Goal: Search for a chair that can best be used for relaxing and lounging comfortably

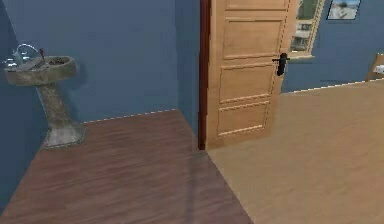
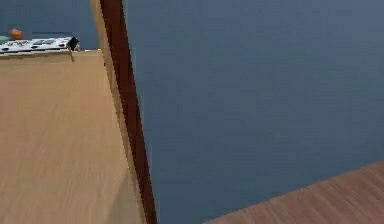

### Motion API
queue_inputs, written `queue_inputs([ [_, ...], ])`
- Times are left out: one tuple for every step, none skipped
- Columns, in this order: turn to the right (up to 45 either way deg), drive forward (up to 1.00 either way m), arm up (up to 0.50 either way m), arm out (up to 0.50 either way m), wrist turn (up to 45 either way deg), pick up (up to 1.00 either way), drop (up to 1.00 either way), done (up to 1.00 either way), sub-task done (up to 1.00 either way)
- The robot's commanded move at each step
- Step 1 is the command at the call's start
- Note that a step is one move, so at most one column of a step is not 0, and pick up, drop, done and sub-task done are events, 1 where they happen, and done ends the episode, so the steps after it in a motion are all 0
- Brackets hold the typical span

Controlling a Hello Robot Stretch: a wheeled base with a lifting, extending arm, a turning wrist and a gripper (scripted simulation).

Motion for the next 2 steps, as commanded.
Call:
queue_inputs([
  [21.0, 0.0, 0.0, 0.0, 0.0, 0.0, 0.0, 0.0, 0.0],
  [0.0, 0.85, 0.0, 0.0, 0.0, 0.0, 0.0, 0.0, 0.0],
])
